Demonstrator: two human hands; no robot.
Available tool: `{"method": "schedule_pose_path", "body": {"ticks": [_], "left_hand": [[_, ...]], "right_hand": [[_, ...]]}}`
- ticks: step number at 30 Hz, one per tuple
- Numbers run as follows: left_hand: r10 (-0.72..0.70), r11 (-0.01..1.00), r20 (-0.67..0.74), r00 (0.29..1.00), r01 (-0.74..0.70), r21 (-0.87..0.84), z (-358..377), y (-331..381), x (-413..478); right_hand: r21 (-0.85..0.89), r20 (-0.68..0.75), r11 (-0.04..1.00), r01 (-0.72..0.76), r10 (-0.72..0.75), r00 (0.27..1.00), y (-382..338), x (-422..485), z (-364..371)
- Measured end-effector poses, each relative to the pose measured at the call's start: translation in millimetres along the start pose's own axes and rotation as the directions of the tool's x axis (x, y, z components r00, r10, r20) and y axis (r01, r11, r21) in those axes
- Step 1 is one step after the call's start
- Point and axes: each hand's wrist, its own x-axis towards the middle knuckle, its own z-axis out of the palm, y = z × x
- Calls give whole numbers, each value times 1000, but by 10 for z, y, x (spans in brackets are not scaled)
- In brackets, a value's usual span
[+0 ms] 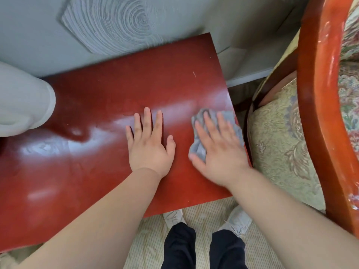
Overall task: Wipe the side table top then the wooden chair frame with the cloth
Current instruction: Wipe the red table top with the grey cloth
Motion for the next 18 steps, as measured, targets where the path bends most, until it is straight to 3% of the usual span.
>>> {"method": "schedule_pose_path", "body": {"ticks": [3,6,12,18], "left_hand": [[-3,1000,-5,1000,3,5,18,1,2],[-2,1000,-3,1000,2,1,22,-3,-2],[6,1000,5,1000,-6,9,8,1,-2],[0,1000,-1,1000,0,-3,21,-7,-18]], "right_hand": [[10,22,988,-154,153,988,188,557,-148],[24,23,978,-207,207,978,136,538,-138],[39,95,991,-130,126,987,-223,-446,52],[-1,19,995,-101,101,995,44,283,-79]]}}
